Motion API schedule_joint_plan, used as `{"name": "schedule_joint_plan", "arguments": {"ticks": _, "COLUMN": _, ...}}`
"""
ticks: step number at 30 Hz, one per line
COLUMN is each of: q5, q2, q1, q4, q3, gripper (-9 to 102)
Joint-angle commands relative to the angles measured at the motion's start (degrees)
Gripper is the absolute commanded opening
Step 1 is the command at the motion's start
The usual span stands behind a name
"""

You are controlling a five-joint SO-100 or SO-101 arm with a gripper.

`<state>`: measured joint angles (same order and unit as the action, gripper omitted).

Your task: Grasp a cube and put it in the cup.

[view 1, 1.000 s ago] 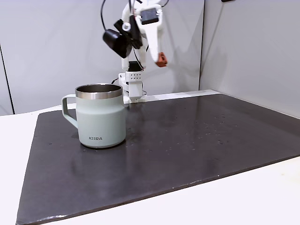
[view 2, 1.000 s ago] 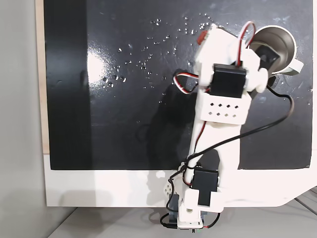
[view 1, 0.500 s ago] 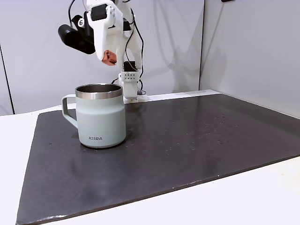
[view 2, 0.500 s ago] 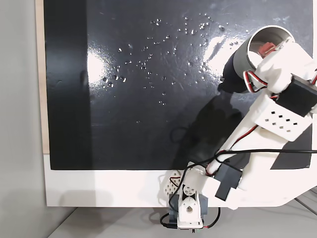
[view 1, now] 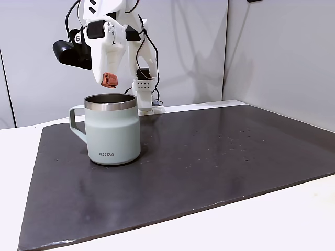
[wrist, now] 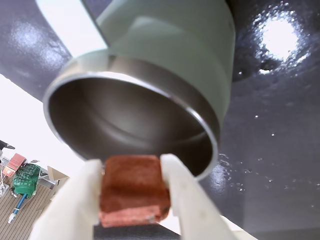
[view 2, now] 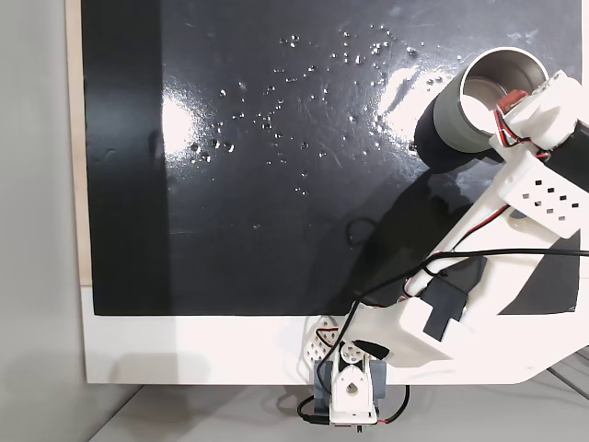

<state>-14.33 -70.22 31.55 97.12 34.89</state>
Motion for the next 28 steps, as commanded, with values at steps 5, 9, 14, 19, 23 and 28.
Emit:
{"name": "schedule_joint_plan", "arguments": {"ticks": 5, "q5": -0.18, "q2": -1.41, "q1": 0.97, "q4": 1.67, "q3": -2.72, "gripper": 32}}
{"name": "schedule_joint_plan", "arguments": {"ticks": 9, "q5": -0.18, "q2": -1.85, "q1": 1.23, "q4": 1.85, "q3": -2.20, "gripper": 33}}
{"name": "schedule_joint_plan", "arguments": {"ticks": 14, "q5": 0.00, "q2": -2.37, "q1": 0.97, "q4": 1.85, "q3": -2.29, "gripper": 33}}
{"name": "schedule_joint_plan", "arguments": {"ticks": 19, "q5": 0.00, "q2": -3.25, "q1": 0.00, "q4": 1.85, "q3": -1.76, "gripper": 32}}
{"name": "schedule_joint_plan", "arguments": {"ticks": 23, "q5": 0.00, "q2": -4.04, "q1": -0.70, "q4": 1.76, "q3": -1.23, "gripper": 32}}
{"name": "schedule_joint_plan", "arguments": {"ticks": 28, "q5": 0.18, "q2": -4.22, "q1": -0.70, "q4": 1.67, "q3": -1.32, "gripper": 32}}
